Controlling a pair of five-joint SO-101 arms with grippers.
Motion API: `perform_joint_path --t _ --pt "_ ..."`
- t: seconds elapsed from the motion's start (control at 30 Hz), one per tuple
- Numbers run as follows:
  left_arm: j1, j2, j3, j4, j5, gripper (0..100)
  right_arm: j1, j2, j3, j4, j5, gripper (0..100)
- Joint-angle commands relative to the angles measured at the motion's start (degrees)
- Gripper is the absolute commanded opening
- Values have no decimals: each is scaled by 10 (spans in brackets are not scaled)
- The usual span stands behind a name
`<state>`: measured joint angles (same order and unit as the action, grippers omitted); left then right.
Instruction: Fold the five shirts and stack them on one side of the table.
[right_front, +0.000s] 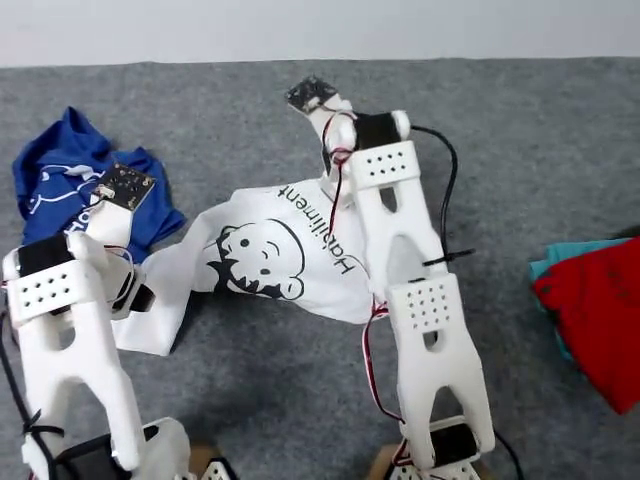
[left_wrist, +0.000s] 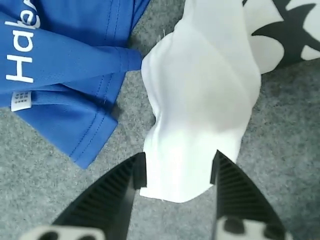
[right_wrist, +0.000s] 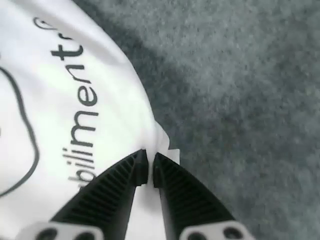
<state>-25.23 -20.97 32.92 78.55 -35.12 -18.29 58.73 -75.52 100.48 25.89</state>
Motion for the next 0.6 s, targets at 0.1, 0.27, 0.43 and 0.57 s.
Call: perform_joint_path --t 0.1,0.27,0.43,0.57 --pt "0 -19 -36 -6 6 213 2 -253 316 23 39 10" --pt "2 -19 -63 -5 6 213 2 -398 569 22 42 10" --pt "2 -19 -59 -5 6 213 1 -443 743 20 42 10" --pt "2 -18 -58 -5 6 213 -2 -442 813 18 42 10"
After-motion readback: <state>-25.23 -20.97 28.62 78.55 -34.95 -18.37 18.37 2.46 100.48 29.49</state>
